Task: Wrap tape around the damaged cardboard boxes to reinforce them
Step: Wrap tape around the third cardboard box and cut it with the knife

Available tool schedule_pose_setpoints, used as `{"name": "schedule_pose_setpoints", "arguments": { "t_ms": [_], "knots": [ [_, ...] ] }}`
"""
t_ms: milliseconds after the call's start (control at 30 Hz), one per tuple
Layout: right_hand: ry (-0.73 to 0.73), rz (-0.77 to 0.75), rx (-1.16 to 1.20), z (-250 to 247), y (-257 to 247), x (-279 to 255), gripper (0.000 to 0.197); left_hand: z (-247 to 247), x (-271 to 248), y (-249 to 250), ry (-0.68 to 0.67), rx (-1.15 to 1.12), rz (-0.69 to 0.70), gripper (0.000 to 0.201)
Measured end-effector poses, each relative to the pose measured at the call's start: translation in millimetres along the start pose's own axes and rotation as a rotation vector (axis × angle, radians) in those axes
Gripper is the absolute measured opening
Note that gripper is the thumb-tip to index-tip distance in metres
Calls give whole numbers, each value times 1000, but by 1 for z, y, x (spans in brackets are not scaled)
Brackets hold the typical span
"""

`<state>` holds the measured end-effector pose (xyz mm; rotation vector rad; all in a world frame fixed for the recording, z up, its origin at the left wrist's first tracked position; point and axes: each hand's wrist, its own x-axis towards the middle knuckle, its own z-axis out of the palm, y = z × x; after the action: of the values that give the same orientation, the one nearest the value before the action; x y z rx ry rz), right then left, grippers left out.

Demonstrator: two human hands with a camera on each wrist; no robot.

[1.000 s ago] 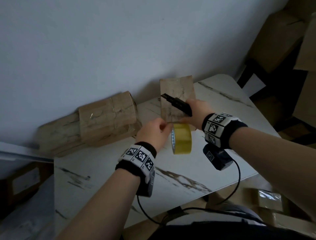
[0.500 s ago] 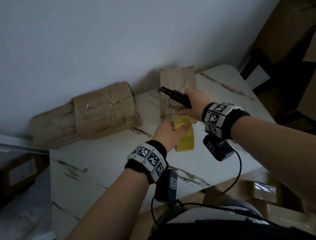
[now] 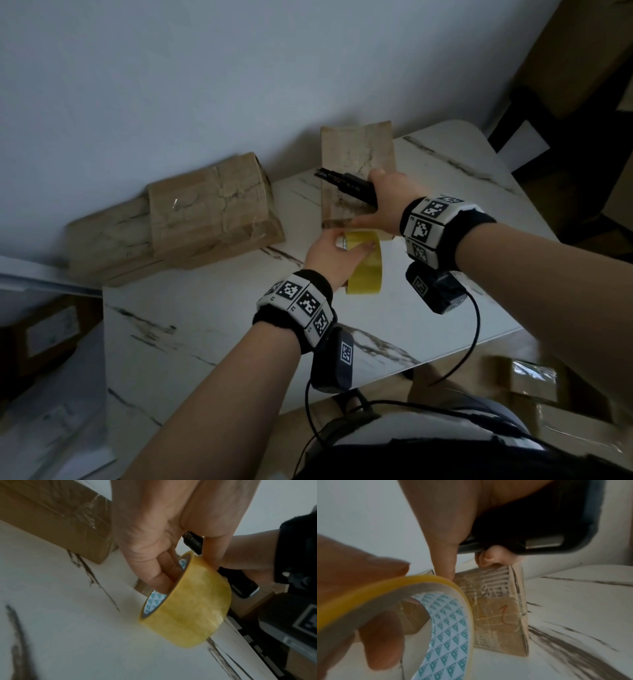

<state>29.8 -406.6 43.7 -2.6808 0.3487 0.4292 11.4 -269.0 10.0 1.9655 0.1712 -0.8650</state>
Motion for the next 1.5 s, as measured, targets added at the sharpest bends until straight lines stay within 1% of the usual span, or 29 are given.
{"name": "schedule_pose_setpoints", "arguments": {
  "t_ms": [133, 300, 433, 567, 800, 933, 967, 1000, 1100, 1133, 1200, 1267, 1367, 1500],
  "knots": [
    [-17, -8, 25, -4, 3, -2, 51, 0, 1, 1, -6, -51, 0, 53],
    [-29, -14, 105, -16, 9, -12, 34, -2, 3, 0, -23, -95, 3, 45],
    [-22, -47, 23, -35, 16, -27, 26, -3, 5, 0, -35, -127, -4, 39],
    [-31, -40, -88, -51, 17, -42, 18, -2, 8, -1, -40, -159, -8, 38],
    [-81, -34, -312, -52, 6, -50, 21, -4, 10, -3, -71, -144, 6, 48],
    [-88, -27, -367, -49, -3, -51, 22, -7, 9, -4, -66, -143, 16, 41],
    [-89, -28, -375, -49, -5, -52, 22, -7, 9, -5, -64, -135, 19, 42],
    [-90, -27, -384, -48, -7, -53, 21, -8, 8, -5, -67, -121, 23, 46],
    [-84, -14, -414, -48, -12, -54, 17, -8, 7, -4, -52, -47, 55, 64],
    [-83, -12, -427, -47, -13, -54, 16, -9, 8, -4, -44, -21, 66, 66],
    [-83, -13, -446, -44, -15, -52, 14, -8, 9, -4, -33, 13, 83, 60],
    [-83, -12, -462, -40, -17, -51, 13, -8, 10, -4, -31, 7, 68, 54],
    [-83, -7, -478, -37, -17, -50, 11, -8, 12, -4, -16, 37, 68, 54],
    [-83, 7, -439, -40, -13, -55, 9, -9, 12, -3, 0, 73, 79, 44]
  ]
}}
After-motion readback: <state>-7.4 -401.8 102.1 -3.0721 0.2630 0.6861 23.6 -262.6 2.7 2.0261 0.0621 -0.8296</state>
